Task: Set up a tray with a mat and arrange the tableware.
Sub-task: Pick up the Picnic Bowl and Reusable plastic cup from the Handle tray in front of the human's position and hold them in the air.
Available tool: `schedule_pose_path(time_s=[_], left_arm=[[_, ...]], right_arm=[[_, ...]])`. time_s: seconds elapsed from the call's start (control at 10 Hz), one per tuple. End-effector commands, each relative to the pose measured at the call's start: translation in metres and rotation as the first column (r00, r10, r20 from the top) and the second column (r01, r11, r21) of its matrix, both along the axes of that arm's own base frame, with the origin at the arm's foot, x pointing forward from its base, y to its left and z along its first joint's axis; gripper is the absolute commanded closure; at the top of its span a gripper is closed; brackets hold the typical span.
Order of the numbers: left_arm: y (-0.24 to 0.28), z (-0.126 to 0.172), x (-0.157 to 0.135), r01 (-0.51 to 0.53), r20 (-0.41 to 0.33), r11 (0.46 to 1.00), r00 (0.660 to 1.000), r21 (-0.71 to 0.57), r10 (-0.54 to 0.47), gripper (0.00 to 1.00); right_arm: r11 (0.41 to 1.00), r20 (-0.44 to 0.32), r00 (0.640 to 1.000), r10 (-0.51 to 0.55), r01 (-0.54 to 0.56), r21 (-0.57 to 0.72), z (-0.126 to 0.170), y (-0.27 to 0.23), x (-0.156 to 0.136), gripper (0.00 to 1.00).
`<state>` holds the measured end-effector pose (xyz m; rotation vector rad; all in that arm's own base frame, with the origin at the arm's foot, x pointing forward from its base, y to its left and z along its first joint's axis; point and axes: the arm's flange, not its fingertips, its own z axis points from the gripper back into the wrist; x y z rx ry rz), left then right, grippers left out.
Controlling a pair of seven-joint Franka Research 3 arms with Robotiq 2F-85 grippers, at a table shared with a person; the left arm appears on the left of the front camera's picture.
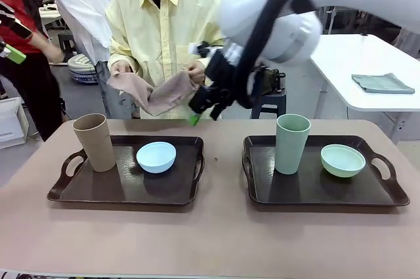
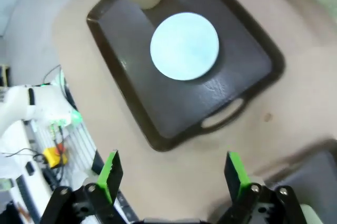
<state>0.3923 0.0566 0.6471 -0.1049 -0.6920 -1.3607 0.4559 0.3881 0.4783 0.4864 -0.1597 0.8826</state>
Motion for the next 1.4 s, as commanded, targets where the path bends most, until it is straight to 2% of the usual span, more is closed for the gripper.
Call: schedule_pose_path(time_s=[0.0, 0.1, 0.2, 0.4, 0.7, 0.8, 0.9, 1.0, 1.3], left_arm=[[0.025, -0.024, 0.04, 0.112, -0.089, 0.994, 0.99, -0.013, -0.113, 0.0], [0.026, -0.043, 0.05, 0.156, -0.146, 0.987, 0.977, -0.024, -0.158, 0.0], [0.022, -0.059, 0.058, 0.208, -0.166, 0.978, 0.963, -0.03, -0.21, 0.0], [0.025, -0.095, 0.067, 0.279, -0.188, 0.959, 0.94, -0.059, -0.285, 0.0], [0.045, -0.146, 0.069, 0.353, -0.198, 0.921, 0.903, -0.163, -0.381, 0.0], [0.045, -0.155, 0.068, 0.337, -0.204, 0.922, 0.905, -0.192, -0.373, 0.0], [0.044, -0.149, 0.065, 0.232, -0.198, 0.962, 0.946, -0.141, -0.257, 0.0], [0.043, -0.151, 0.066, 0.328, -0.218, 0.933, 0.909, -0.147, -0.354, 0.0], [0.043, -0.151, 0.066, 0.328, -0.218, 0.933, 0.909, -0.147, -0.354, 0.0]], right_arm=[[0.996, -0.092, 0.995, -0.038, 0.031, -0.081, 0.004, 0.042, 0.025, 0.0], [0.99, -0.121, 0.99, -0.073, 0.057, -0.129, -0.005, 0.062, 0.03, 0.0], [0.98, -0.141, 0.984, -0.111, 0.085, -0.177, -0.016, 0.075, 0.037, 0.0], [0.958, -0.163, 0.97, -0.182, 0.137, -0.251, -0.039, 0.089, 0.05, 0.0], [0.933, -0.191, 0.955, -0.226, 0.155, -0.324, -0.076, 0.101, 0.061, 0.0], [0.935, -0.188, 0.956, -0.223, 0.155, -0.319, -0.079, 0.1, 0.062, 0.0], [0.947, -0.194, 0.959, -0.206, 0.146, -0.286, -0.081, 0.09, 0.054, 0.0], [0.947, -0.194, 0.959, -0.206, 0.146, -0.286, -0.081, 0.09, 0.054, 0.0], [0.947, -0.194, 0.959, -0.206, 0.146, -0.286, -0.081, 0.09, 0.054, 0.0]])
